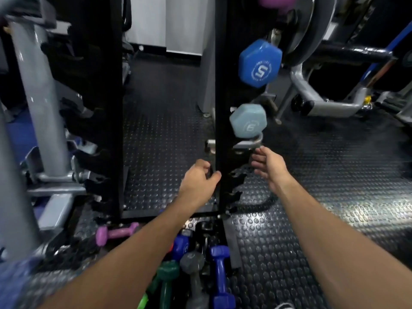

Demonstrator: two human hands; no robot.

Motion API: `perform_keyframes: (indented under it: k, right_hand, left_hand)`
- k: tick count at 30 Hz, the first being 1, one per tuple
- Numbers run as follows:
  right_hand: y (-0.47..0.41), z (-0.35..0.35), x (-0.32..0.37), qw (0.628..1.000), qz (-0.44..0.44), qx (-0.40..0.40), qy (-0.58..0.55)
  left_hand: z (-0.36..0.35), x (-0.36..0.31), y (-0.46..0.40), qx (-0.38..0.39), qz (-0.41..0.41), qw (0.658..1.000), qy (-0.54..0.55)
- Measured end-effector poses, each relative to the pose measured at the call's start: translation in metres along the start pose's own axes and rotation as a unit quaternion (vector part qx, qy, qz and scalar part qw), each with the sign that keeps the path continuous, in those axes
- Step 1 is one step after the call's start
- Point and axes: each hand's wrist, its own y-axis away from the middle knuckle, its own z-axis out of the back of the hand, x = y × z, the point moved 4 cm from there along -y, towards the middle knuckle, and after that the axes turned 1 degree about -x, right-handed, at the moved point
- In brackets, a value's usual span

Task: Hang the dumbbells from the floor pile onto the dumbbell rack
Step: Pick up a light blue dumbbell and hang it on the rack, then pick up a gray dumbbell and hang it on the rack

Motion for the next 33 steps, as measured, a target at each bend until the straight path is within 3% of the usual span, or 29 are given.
perform_keyframes:
  k: [8, 13, 20, 26, 28, 33]
  right_hand:
    - [0.041, -0.007, -0.151, 0.985, -0.104, 0.052, 0.126]
    - [0.069, -0.011, -0.214, 0.969, -0.155, 0.084, 0.175]
    - [0.109, -0.025, -0.311, 0.949, -0.263, 0.076, 0.156]
    - [0.140, -0.040, -0.376, 0.915, -0.360, 0.073, 0.165]
    - [0.143, -0.044, -0.388, 0.910, -0.335, 0.105, 0.218]
    - [0.144, -0.052, -0.405, 0.860, -0.138, 0.176, 0.458]
  left_hand:
    - [-0.032, 0.123, 0.041, 0.117, 0.116, 0.979, -0.119]
    - [-0.054, 0.189, 0.060, 0.161, 0.139, 0.963, -0.166]
    - [-0.085, 0.249, 0.067, 0.240, 0.085, 0.927, -0.277]
    - [-0.117, 0.273, 0.064, 0.300, -0.050, 0.854, -0.422]
    - [-0.124, 0.276, 0.063, 0.314, -0.074, 0.829, -0.457]
    - [-0.138, 0.286, 0.058, 0.324, -0.117, 0.781, -0.521]
